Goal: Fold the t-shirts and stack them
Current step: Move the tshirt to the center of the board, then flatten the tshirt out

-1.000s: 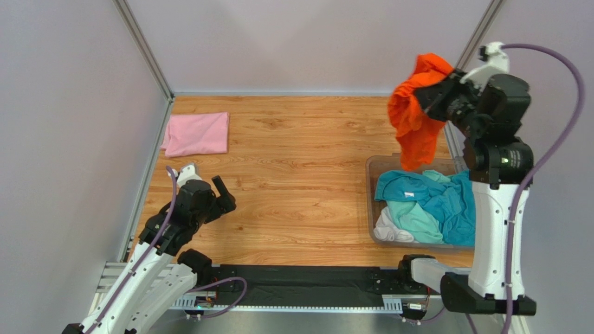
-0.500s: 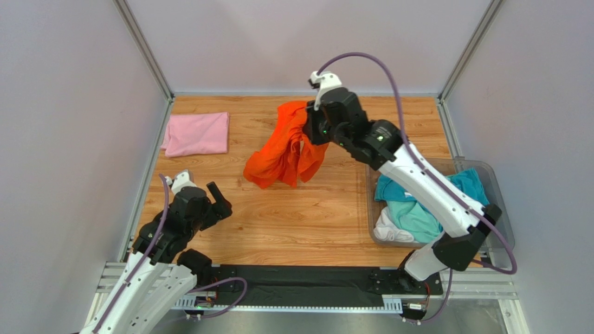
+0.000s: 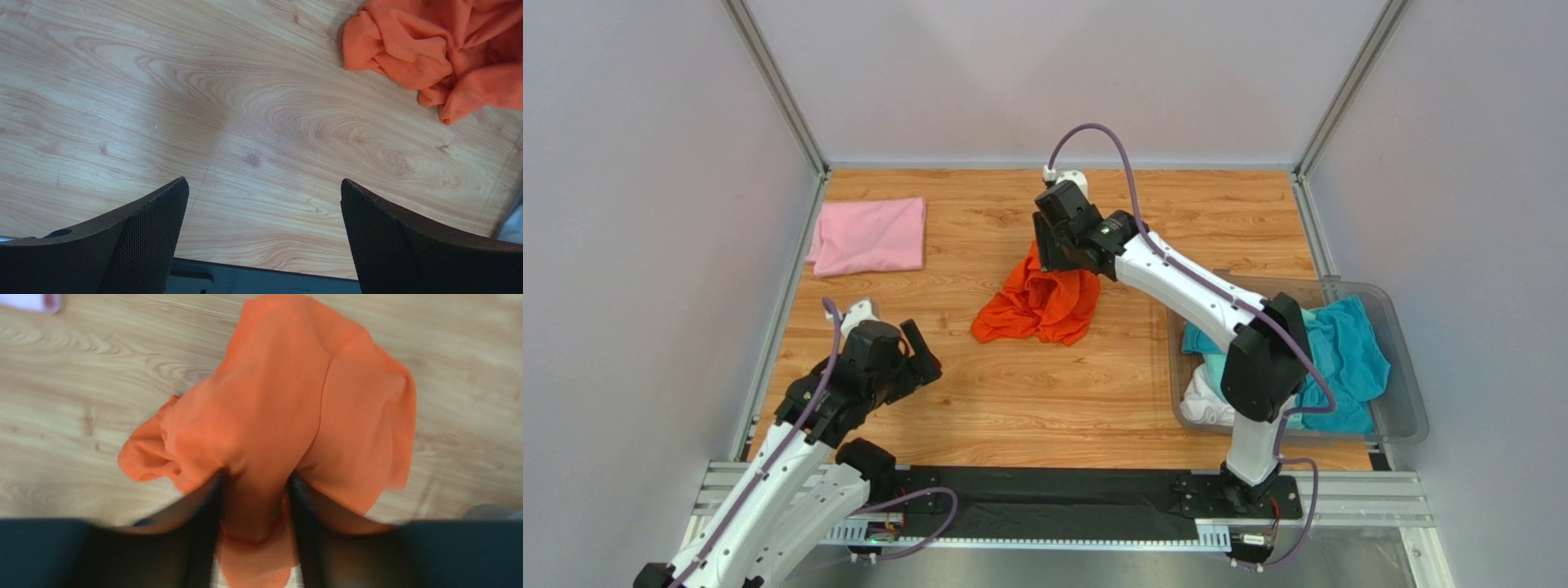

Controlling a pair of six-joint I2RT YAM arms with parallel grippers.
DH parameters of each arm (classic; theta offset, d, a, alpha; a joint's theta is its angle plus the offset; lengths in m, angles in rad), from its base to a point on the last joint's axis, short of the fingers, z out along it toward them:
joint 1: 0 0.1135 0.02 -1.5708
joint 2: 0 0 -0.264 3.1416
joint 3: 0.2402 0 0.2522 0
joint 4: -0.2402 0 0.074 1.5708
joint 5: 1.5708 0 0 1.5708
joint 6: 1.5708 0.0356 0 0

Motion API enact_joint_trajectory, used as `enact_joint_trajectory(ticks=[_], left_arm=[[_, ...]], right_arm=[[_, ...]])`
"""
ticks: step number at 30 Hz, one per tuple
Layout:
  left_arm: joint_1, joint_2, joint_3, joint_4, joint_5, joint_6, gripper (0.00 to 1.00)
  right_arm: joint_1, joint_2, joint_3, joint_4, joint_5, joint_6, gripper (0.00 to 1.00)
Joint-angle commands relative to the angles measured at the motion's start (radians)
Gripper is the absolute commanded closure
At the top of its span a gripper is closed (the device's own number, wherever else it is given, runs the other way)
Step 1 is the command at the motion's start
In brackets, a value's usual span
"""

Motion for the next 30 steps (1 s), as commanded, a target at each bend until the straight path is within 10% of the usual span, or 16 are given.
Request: enact_joint_trajectory(ticks=[1,3,5,19,30], left_arm=[[-0.001,0.072,-0.022,0.114,0.07,0.016,0.0],[-0.001,0.13,-0.028,0.18,0.099,0.027,0.0],[-0.001,0.171,-0.031,0.258,0.113,0.048,0.0],[0.008,0.734,0.119,0.563,0.125,0.168,0.02],[0.042,1.04,0.254,0.648,0.237,0.199,0.43]], right_arm=[[-0.041,0.053,0.013,0.042,0.025,0.023,0.4],[-0.048,0.064,0.033,0.022,0.031,0.005,0.08],[-0.048,0.049,0.042,0.014,0.045,-0.004,0.0],[-0.053,-0.188,-0.332,0.109,-0.013,-0.021,0.0],[-0.062,-0.053,-0.315,0.149,-0.031,-0.026,0.15]])
